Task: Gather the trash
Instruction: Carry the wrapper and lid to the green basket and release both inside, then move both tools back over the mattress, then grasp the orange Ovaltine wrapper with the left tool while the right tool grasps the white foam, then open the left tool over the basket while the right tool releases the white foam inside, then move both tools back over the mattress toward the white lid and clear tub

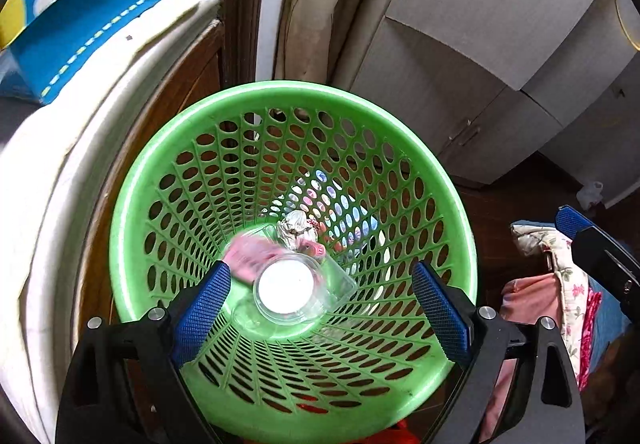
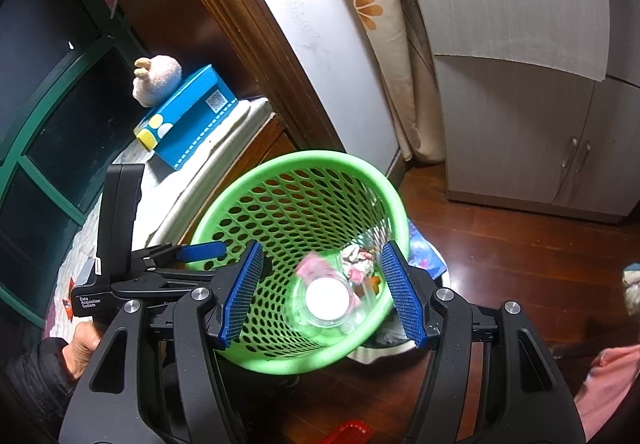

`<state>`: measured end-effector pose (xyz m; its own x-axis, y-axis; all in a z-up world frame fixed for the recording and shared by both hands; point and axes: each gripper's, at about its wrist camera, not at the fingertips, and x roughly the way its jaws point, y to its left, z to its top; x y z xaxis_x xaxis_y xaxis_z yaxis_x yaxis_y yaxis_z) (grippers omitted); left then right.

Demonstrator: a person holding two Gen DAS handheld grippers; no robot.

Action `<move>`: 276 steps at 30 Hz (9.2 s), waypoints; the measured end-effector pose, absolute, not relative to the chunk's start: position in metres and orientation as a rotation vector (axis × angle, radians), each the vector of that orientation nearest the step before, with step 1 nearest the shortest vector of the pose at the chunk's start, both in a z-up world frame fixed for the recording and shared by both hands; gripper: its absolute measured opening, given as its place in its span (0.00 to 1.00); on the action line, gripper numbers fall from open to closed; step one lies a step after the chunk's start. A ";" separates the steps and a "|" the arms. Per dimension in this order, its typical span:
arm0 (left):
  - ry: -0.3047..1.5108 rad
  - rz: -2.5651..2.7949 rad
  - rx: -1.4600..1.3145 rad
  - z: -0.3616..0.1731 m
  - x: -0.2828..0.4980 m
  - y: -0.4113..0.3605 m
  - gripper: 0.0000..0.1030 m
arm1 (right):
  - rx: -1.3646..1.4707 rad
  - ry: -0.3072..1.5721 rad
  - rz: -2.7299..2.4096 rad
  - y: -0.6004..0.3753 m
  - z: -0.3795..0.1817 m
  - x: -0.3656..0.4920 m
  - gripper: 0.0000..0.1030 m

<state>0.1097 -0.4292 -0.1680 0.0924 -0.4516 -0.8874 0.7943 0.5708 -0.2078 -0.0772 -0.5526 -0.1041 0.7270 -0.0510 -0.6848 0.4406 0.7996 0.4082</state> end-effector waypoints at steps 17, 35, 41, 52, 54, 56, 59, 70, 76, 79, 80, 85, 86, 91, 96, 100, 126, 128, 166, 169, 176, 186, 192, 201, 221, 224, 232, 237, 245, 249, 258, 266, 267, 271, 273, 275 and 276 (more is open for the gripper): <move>1.008 -0.782 0.246 -0.090 0.116 -0.308 0.86 | 0.485 0.744 -0.128 -0.490 -0.078 -0.040 0.61; 0.909 -0.400 0.117 -0.049 0.148 -0.118 0.89 | 0.317 0.788 0.171 -0.364 -0.055 0.052 0.68; 0.906 -0.251 0.041 -0.044 0.162 -0.048 0.90 | 0.269 0.801 0.263 -0.322 -0.052 0.076 0.69; 0.944 -0.028 -0.090 -0.053 0.169 0.047 0.91 | 0.218 0.816 0.368 -0.263 -0.050 0.112 0.72; 0.957 0.010 -0.128 -0.057 0.171 0.062 0.91 | 0.206 0.817 0.384 -0.255 -0.050 0.118 0.72; 0.974 0.049 -0.159 -0.062 0.174 0.074 0.92 | 0.199 0.820 0.396 -0.247 -0.051 0.124 0.72; 0.999 0.101 -0.210 -0.068 0.184 0.090 0.92 | 0.189 0.827 0.411 -0.237 -0.053 0.131 0.72; 1.105 0.258 -0.407 -0.093 0.238 0.113 0.92 | 0.173 0.843 0.427 -0.226 -0.059 0.161 0.72; 1.137 0.324 -0.425 -0.105 0.259 0.113 0.92 | 0.170 0.858 0.430 -0.224 -0.064 0.182 0.72; 1.149 0.355 -0.409 -0.109 0.264 0.110 0.92 | 0.179 0.872 0.427 -0.224 -0.068 0.193 0.72; 1.151 0.349 -0.423 -0.110 0.264 0.110 0.92 | 0.179 0.875 0.424 -0.223 -0.069 0.197 0.72; 1.168 0.387 -0.387 -0.115 0.271 0.106 0.92 | 0.161 0.896 0.410 -0.217 -0.077 0.216 0.72; 1.175 0.388 -0.401 -0.117 0.271 0.107 0.92 | 0.162 0.900 0.410 -0.216 -0.078 0.219 0.72; 1.166 0.412 -0.386 -0.121 0.272 0.104 0.92 | 0.173 0.919 0.385 -0.212 -0.084 0.240 0.72; 1.153 0.418 -0.392 -0.120 0.272 0.105 0.92 | 0.152 0.938 0.354 -0.205 -0.093 0.261 0.72; 1.148 0.421 -0.376 -0.120 0.272 0.103 0.87 | 0.159 0.962 0.323 -0.203 -0.101 0.277 0.72; 1.064 0.299 -0.398 -0.092 0.246 0.103 0.24 | 0.174 0.891 0.324 -0.208 -0.078 0.234 0.63; 1.063 0.286 -0.404 -0.089 0.242 0.103 0.20 | 0.191 0.879 0.327 -0.213 -0.074 0.225 0.63; 1.097 -0.469 -0.121 -0.042 0.169 -0.237 0.20 | 0.406 0.845 -0.149 -0.485 -0.101 0.030 0.65; 1.113 -0.501 -0.087 -0.050 0.166 -0.260 0.20 | 0.426 0.852 -0.177 -0.500 -0.109 0.025 0.65; 1.153 -0.555 -0.015 -0.070 0.158 -0.302 0.20 | 0.454 0.838 -0.206 -0.515 -0.111 0.013 0.73; 1.190 -0.633 0.093 -0.096 0.145 -0.356 0.20 | 0.489 0.778 -0.214 -0.528 -0.095 -0.012 0.73; 1.216 -0.655 0.149 -0.112 0.139 -0.379 0.21 | 0.513 0.745 -0.227 -0.535 -0.088 -0.027 0.74; 1.216 -0.669 0.182 -0.122 0.133 -0.391 0.54 | 0.550 0.739 -0.233 -0.542 -0.090 -0.032 0.74; 1.071 -0.462 0.115 -0.083 0.142 -0.247 0.79 | 0.435 0.778 -0.082 -0.470 -0.075 0.002 0.77; 1.050 -0.408 0.082 -0.075 0.147 -0.210 0.80 | 0.411 0.788 -0.042 -0.451 -0.072 0.013 0.77; 1.005 -0.258 -0.012 -0.061 0.159 -0.110 0.80 | 0.341 0.814 0.072 -0.393 -0.067 0.047 0.80; 0.990 -0.153 -0.061 -0.057 0.167 -0.053 0.80 | 0.300 0.828 0.162 -0.352 -0.065 0.072 0.81; 0.971 -0.016 -0.146 -0.052 0.173 0.022 0.81 | 0.230 0.849 0.308 -0.280 -0.061 0.105 0.84; 0.965 0.033 -0.172 -0.051 0.172 0.050 0.82 | 0.182 0.859 0.387 -0.242 -0.060 0.121 0.85; 0.969 0.099 -0.230 -0.055 0.171 0.095 0.83 | 0.048 0.886 0.496 -0.167 -0.068 0.152 0.90; 0.977 0.118 -0.250 -0.061 0.171 0.113 0.83 | -0.033 0.927 0.520 -0.133 -0.084 0.173 0.92; 0.979 0.119 -0.251 -0.061 0.172 0.115 0.83 | -0.050 0.929 0.515 -0.129 -0.085 0.174 0.92; 0.981 0.122 -0.249 -0.064 0.174 0.119 0.84 | -0.100 0.932 0.511 -0.117 -0.092 0.180 0.92; 0.984 0.123 -0.253 -0.065 0.175 0.121 0.84 | -0.118 0.936 0.508 -0.113 -0.095 0.183 0.92; 0.984 0.120 -0.255 -0.066 0.177 0.123 0.84 | -0.133 0.942 0.499 -0.111 -0.099 0.186 0.92; 0.985 0.121 -0.251 -0.067 0.177 0.123 0.84 | -0.139 0.945 0.496 -0.110 -0.101 0.188 0.92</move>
